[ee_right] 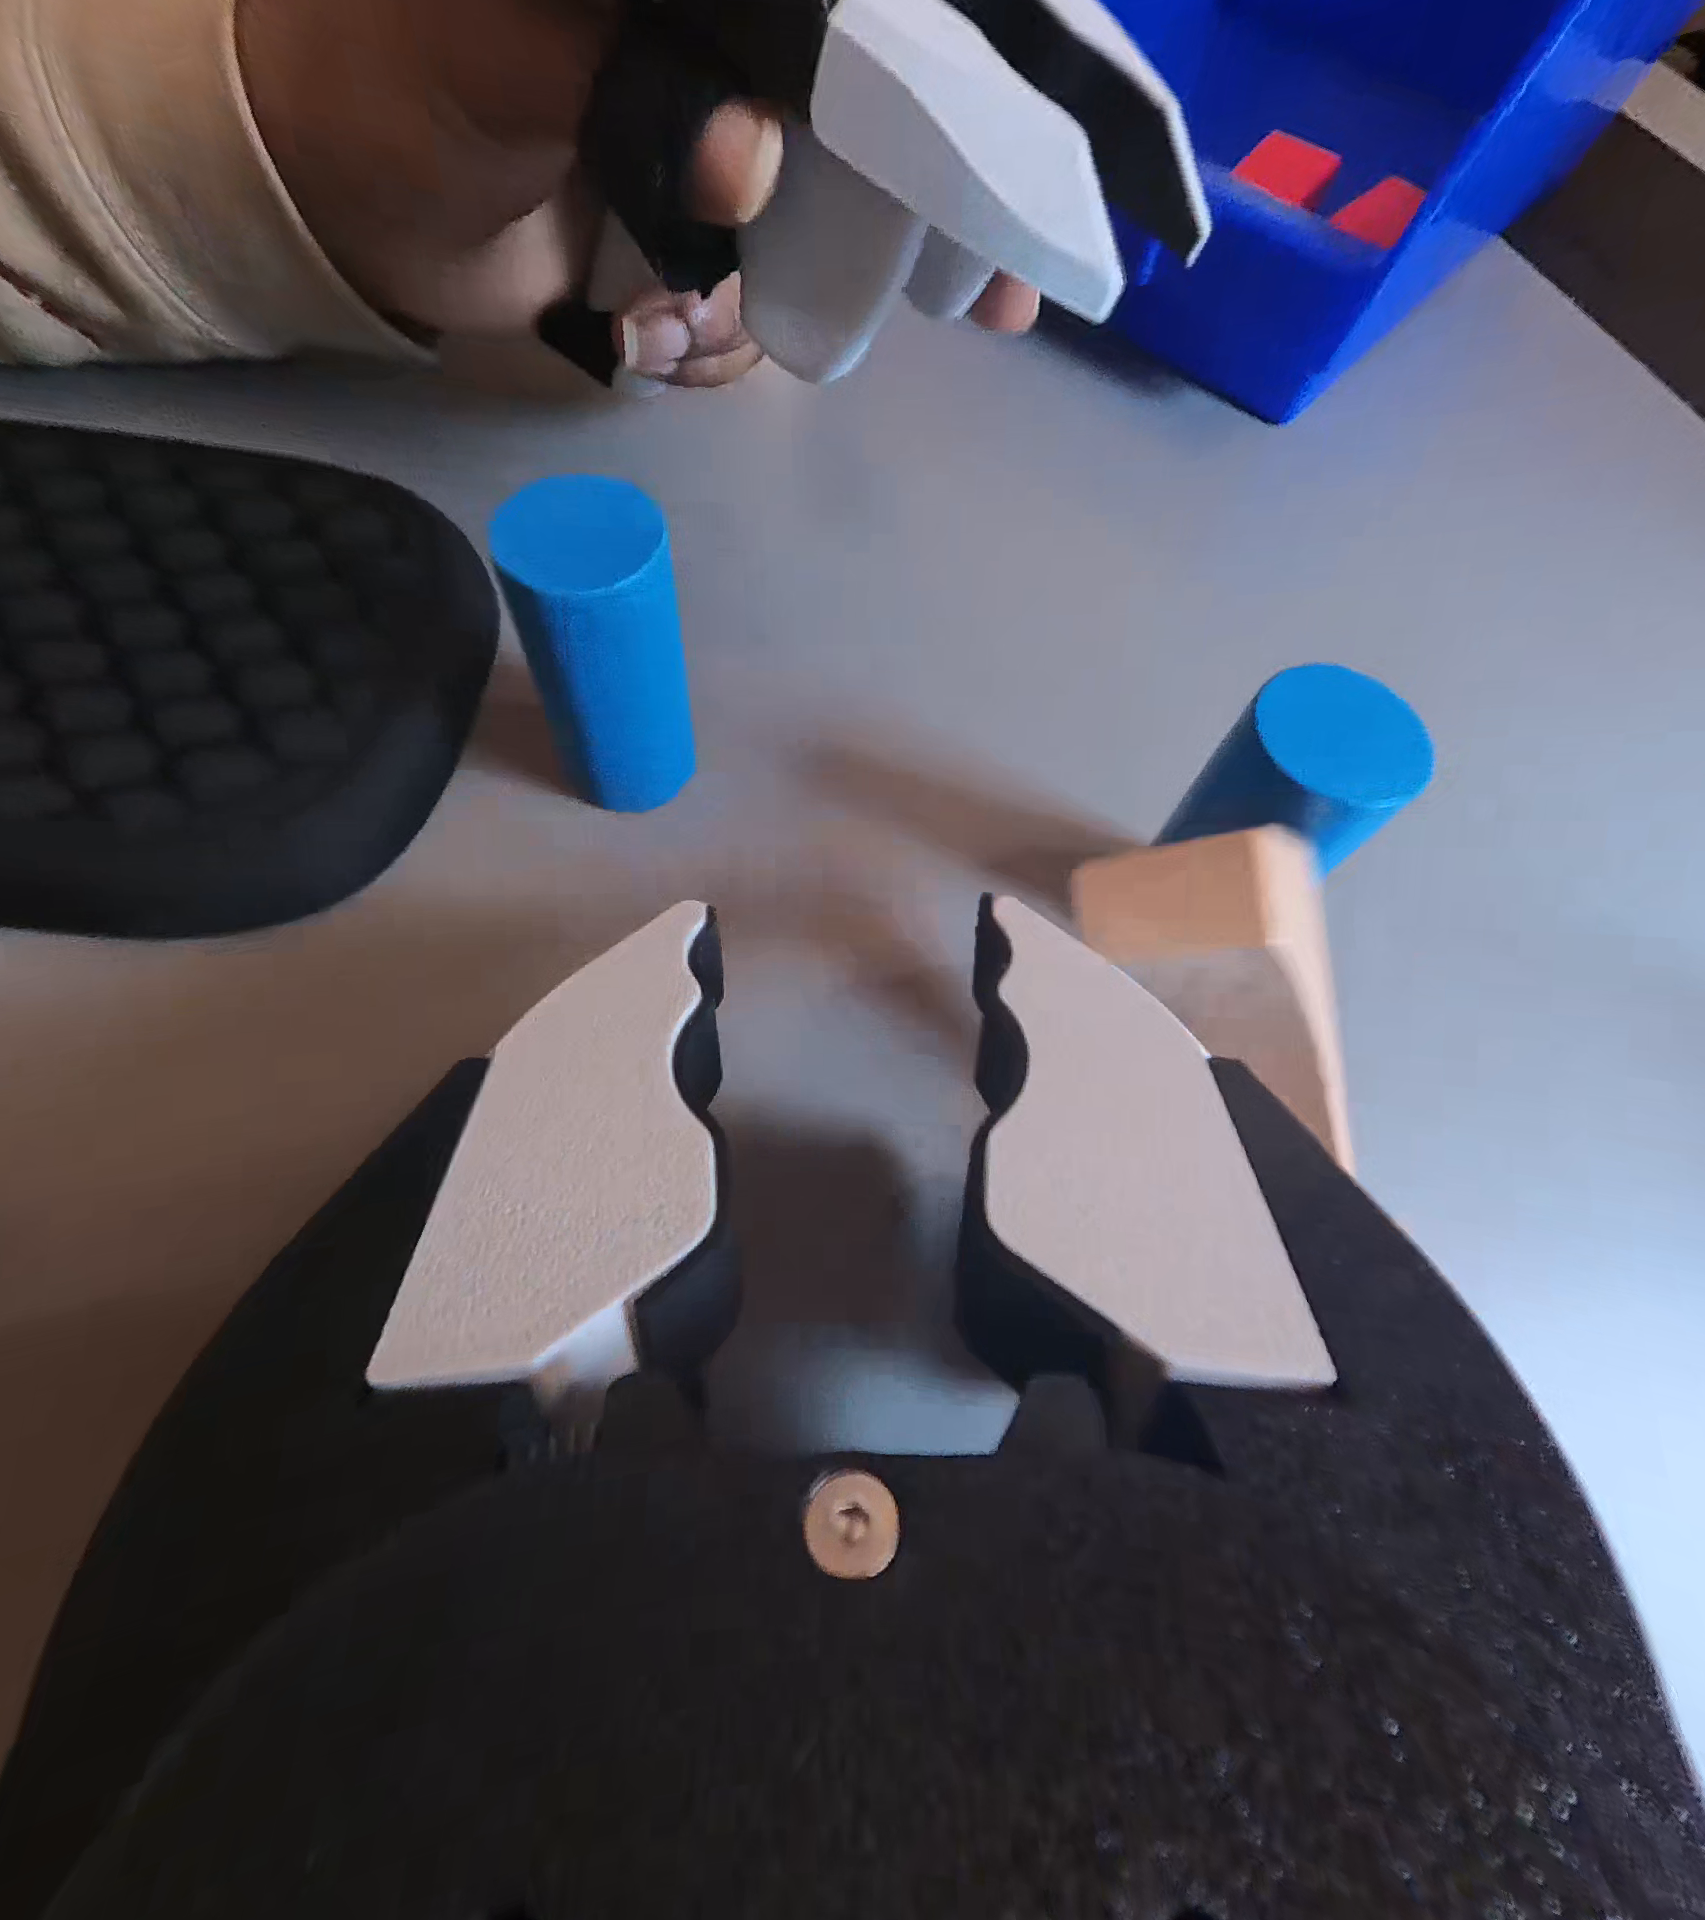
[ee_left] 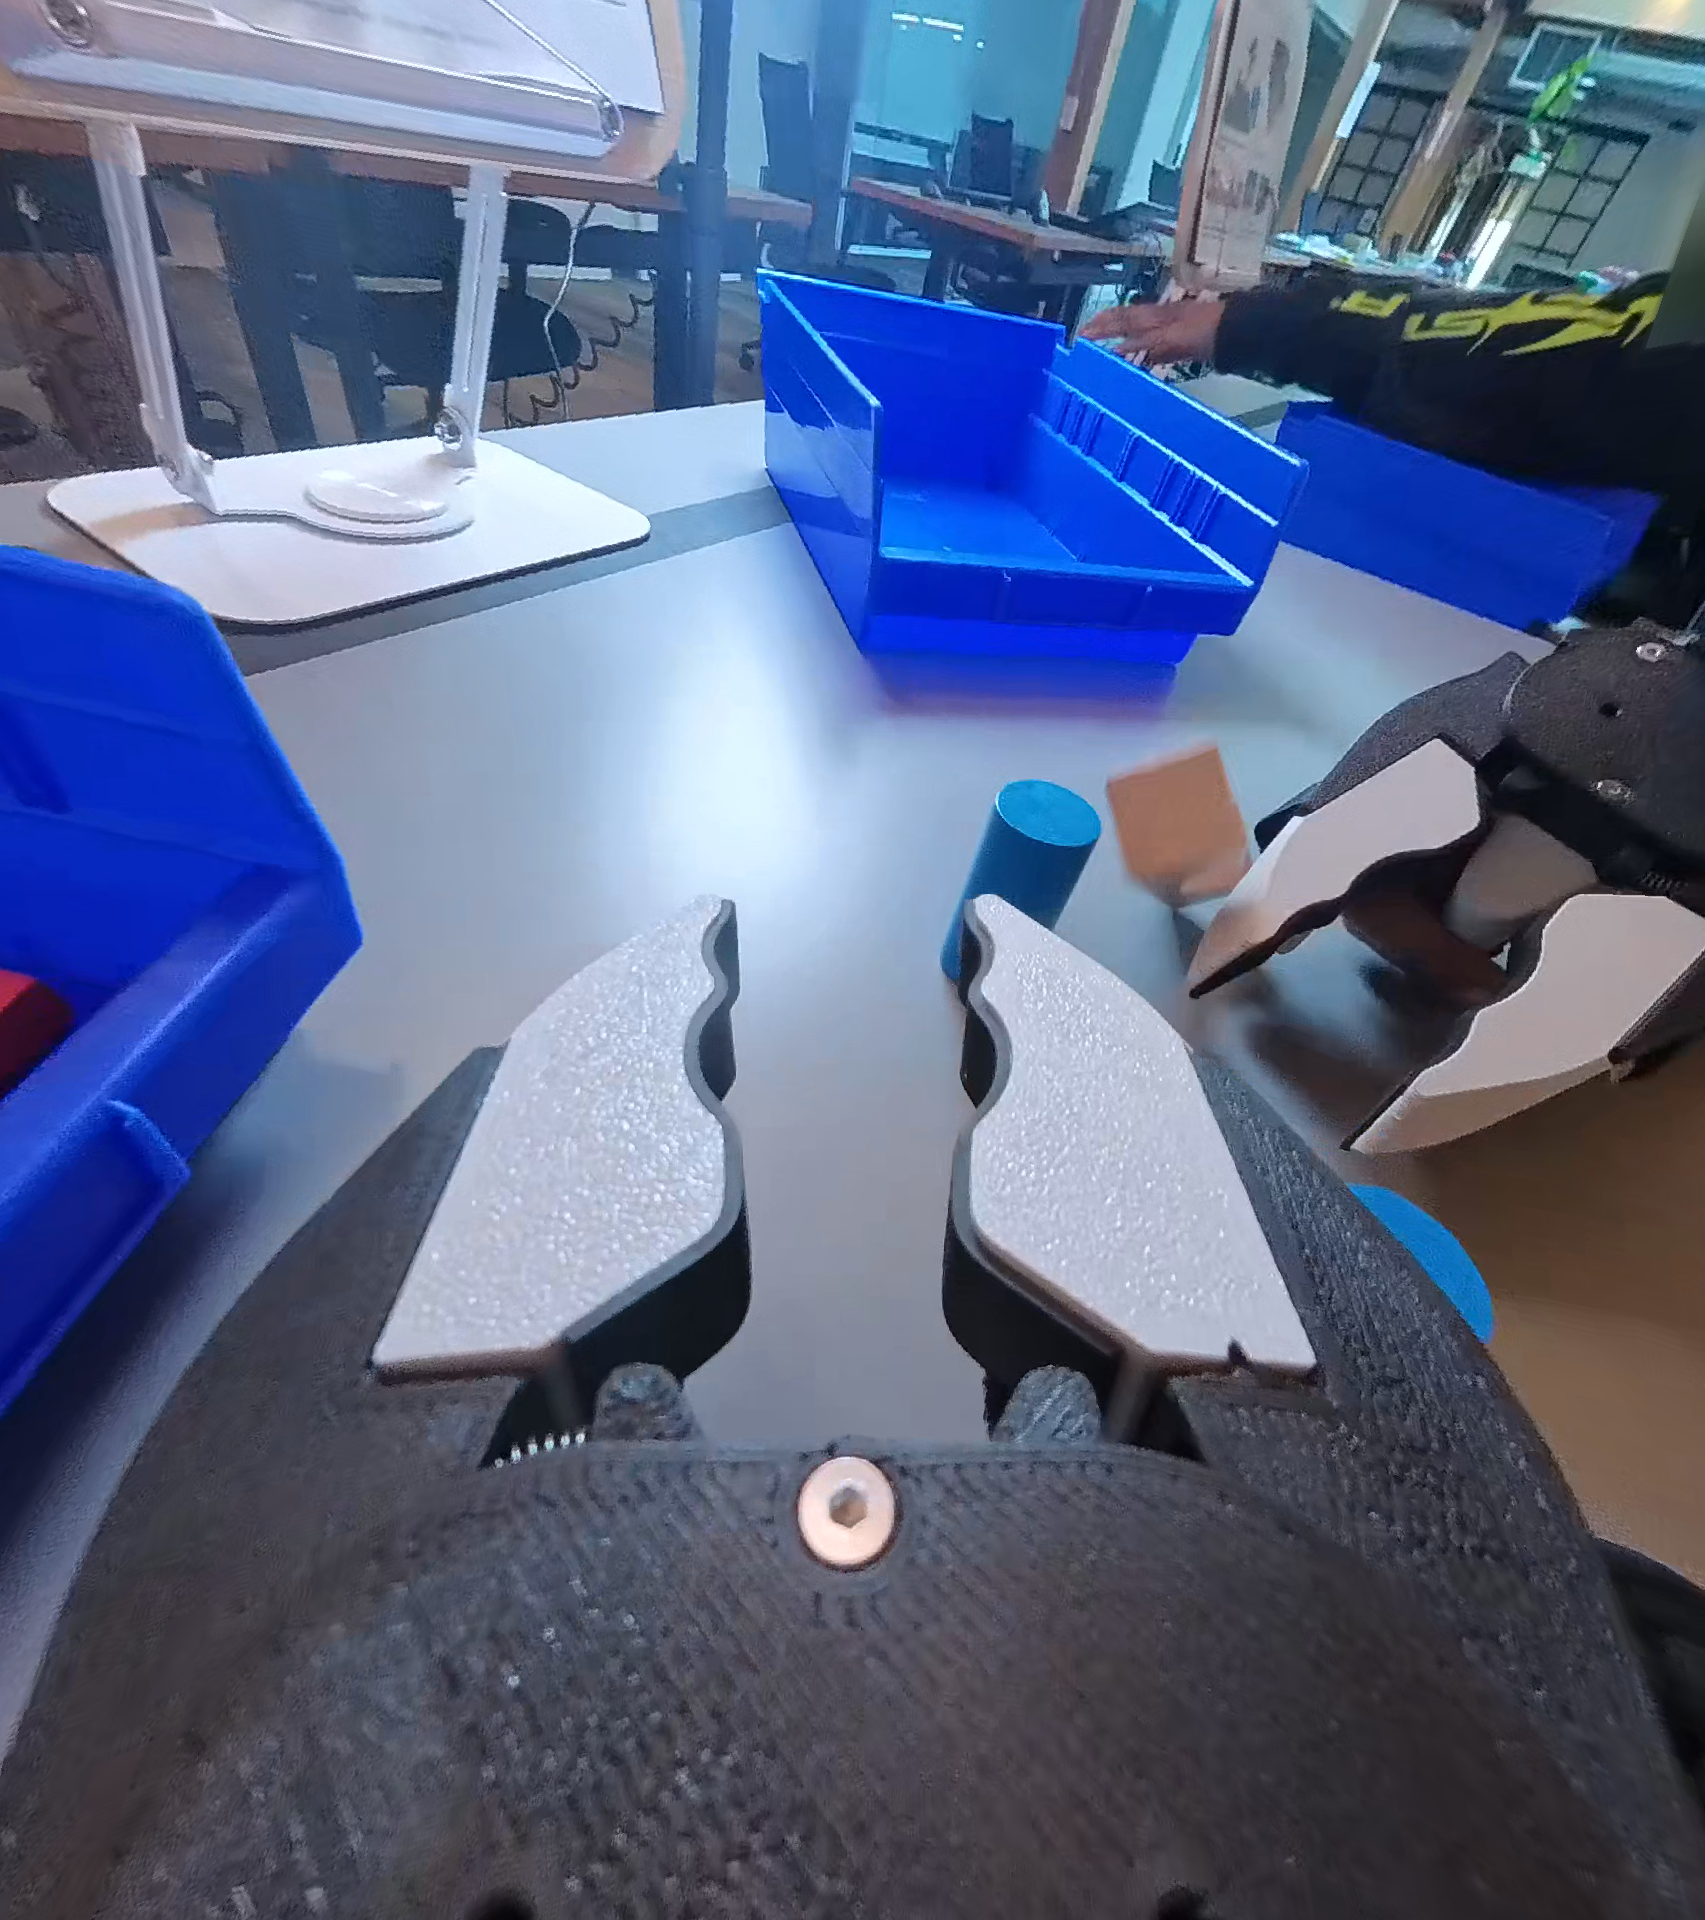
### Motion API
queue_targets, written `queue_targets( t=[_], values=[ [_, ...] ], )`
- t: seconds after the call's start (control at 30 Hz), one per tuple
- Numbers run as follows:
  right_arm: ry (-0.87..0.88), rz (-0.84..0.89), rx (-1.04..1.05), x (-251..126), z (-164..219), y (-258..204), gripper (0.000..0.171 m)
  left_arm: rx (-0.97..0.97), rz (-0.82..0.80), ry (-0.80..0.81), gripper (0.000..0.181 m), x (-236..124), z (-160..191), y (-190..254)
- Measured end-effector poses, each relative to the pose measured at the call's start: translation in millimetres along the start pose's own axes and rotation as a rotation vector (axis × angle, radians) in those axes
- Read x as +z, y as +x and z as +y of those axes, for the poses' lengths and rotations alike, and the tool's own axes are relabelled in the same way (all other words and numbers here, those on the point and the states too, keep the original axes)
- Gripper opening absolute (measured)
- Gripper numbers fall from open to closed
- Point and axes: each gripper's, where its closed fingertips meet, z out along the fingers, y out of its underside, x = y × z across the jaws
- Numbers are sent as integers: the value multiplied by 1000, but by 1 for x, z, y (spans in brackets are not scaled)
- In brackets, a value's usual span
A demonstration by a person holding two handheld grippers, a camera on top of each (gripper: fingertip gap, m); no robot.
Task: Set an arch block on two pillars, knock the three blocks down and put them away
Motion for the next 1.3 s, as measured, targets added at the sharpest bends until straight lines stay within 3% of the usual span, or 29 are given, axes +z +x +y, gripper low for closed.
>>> queue_targets(
  t=[0.33,0.4,0.47,0.53,0.87,0.97,1.13,1.3],
  values=[
    [-69,17,-11,28,-41,18,40,13,-10,-10,40,2,4,0],
    [-173,74,32,32,-34,44,37,10,-10,-10,40,2,4,0],
    [-184,197,102,28,-27,88,37,6,-8,-11,40,2,4,-1],
    [-158,196,234,19,-18,110,37,10,-5,-14,40,2,5,-1],
    [-89,196,305,-10,0,132,40,71,38,-67,39,6,14,10],
    [-79,203,293,-15,-1,134,40,135,211,-155,36,-1,19,34],
    [-65,218,310,-25,-1,142,40,463,407,-386,37,-19,60,75],
    [-51,228,318,-31,-2,146,40,642,423,-279,42,4,56,140]
  ],
)
